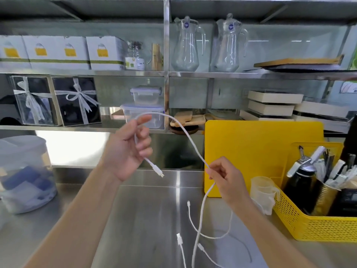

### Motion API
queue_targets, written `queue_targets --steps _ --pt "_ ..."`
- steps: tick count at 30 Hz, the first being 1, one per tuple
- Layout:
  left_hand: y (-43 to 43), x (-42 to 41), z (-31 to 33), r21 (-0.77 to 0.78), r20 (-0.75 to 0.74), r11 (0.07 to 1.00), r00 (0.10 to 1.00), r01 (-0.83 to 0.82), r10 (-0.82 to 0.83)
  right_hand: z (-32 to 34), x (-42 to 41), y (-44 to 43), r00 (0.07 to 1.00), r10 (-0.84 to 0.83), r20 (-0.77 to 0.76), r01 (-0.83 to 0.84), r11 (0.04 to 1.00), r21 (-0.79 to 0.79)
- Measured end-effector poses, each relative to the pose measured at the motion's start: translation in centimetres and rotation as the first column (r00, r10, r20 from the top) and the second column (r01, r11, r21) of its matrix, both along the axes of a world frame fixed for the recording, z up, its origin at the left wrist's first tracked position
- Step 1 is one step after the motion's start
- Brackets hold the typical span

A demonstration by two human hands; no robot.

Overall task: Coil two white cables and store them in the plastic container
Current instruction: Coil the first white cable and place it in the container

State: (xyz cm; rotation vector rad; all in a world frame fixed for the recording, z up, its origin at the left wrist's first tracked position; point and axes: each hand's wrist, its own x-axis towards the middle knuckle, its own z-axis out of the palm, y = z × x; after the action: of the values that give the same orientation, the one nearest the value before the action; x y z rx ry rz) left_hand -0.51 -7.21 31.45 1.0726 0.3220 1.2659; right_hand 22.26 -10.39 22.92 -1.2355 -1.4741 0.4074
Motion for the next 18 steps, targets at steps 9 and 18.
queue_targets --steps 9,18 --pt "-0.2 4.0 -4.8 0.153 -0.61 0.975 0.761 -0.161 0.222 0.2 -0.7 -0.7 0.848 0.221 0.482 -0.056 0.941 -0.334" --pt "-0.3 6.0 -7.2 0.267 -0.962 0.879 0.165 0.395 0.218 0.4 -0.4 -1.2 0.862 0.479 0.164 -0.4 0.843 -0.36"
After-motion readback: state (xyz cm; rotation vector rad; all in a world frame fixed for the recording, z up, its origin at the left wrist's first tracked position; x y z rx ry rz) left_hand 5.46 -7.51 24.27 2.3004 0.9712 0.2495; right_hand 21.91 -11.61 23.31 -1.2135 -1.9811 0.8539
